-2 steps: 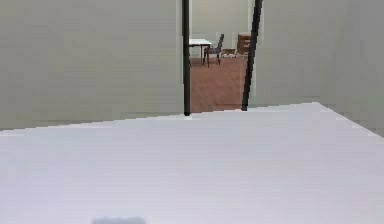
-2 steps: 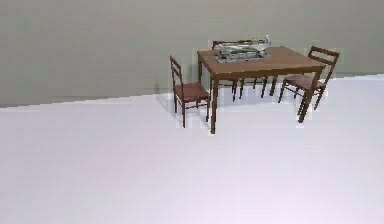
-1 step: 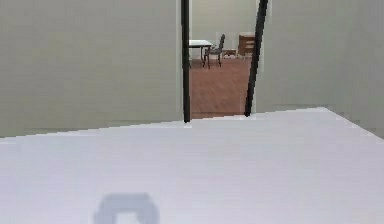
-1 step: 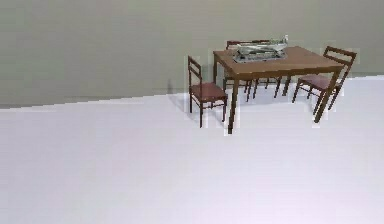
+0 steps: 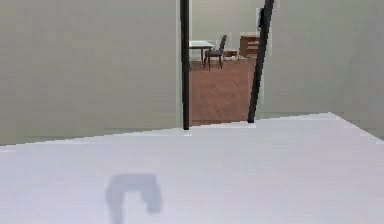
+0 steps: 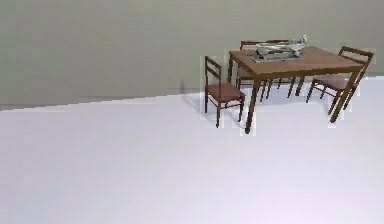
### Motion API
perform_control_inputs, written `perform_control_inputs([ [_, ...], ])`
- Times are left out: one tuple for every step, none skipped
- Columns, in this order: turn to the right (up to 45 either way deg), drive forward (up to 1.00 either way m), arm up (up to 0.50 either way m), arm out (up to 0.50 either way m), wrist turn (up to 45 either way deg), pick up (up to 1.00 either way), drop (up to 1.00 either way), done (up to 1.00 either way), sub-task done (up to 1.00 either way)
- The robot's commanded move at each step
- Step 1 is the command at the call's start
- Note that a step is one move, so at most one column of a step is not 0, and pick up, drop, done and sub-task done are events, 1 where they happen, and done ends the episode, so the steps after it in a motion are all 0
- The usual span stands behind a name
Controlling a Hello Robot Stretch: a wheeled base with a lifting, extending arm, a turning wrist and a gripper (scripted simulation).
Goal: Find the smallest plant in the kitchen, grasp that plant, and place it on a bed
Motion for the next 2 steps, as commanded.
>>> perform_control_inputs([
  [6.0,0.00,0.00,0.00,0.0,0.00,0.00,0.00,0.00],
  [0.0,1.00,0.00,0.00,0.0,0.00,0.00,0.00,0.00],
])
